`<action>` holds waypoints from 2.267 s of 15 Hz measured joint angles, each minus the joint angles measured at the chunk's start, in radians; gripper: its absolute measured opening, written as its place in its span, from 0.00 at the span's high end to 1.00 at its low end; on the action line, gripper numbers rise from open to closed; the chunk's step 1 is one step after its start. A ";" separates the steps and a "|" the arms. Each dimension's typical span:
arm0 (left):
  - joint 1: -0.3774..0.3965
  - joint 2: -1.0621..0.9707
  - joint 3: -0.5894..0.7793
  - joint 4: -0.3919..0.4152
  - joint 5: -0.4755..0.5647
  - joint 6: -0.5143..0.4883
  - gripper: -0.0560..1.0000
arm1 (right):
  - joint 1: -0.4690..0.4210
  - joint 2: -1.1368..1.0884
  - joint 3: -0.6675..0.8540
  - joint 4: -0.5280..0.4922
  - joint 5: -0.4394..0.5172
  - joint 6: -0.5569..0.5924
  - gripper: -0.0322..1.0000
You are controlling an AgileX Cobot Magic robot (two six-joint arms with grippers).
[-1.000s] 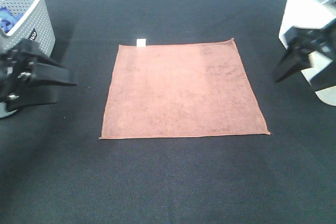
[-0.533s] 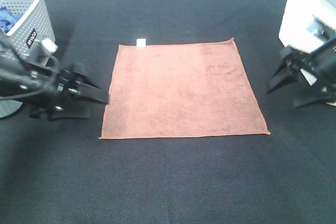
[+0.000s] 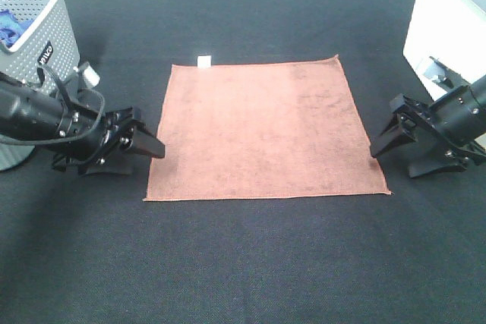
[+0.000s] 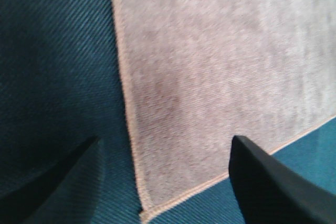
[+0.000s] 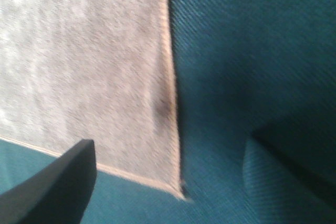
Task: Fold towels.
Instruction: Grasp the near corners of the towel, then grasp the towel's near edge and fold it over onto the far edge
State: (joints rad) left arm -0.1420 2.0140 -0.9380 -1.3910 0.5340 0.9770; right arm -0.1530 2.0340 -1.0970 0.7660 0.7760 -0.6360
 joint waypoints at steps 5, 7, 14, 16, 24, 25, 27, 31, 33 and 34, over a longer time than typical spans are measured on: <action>-0.028 0.054 -0.022 -0.031 0.016 0.001 0.33 | 0.018 0.028 -0.009 0.053 -0.004 -0.027 0.26; -0.073 0.077 -0.056 -0.042 0.022 0.003 0.33 | 0.094 0.048 -0.021 0.078 -0.027 -0.030 0.26; -0.101 0.117 -0.074 -0.059 0.010 -0.028 0.89 | 0.116 0.091 -0.024 0.108 -0.054 0.028 0.77; -0.101 0.107 -0.074 -0.022 0.007 -0.047 0.94 | 0.116 0.095 -0.023 0.103 -0.055 0.057 0.97; -0.103 -0.036 -0.051 0.468 0.111 -0.459 0.94 | 0.125 -0.048 0.097 -0.076 -0.021 0.189 0.97; -0.103 -0.057 -0.027 0.473 0.119 -0.466 0.94 | 0.125 -0.065 0.129 -0.079 -0.021 0.189 0.97; -0.103 -0.079 0.006 0.475 0.123 -0.469 0.94 | 0.125 -0.074 0.147 -0.079 -0.016 0.189 0.97; -0.103 -0.127 0.050 0.475 0.100 -0.469 0.94 | 0.126 -0.086 0.148 -0.075 -0.002 0.166 0.97; -0.105 -0.143 0.033 0.474 0.014 -0.452 0.94 | 0.126 -0.086 0.091 -0.046 -0.025 0.122 0.97; -0.105 -0.146 -0.004 0.471 -0.045 -0.434 0.94 | 0.126 -0.086 0.021 -0.028 -0.043 0.106 0.97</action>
State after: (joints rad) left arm -0.2470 1.8680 -0.9420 -0.9200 0.4890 0.5430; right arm -0.0270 1.9480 -1.0760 0.7380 0.7330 -0.5300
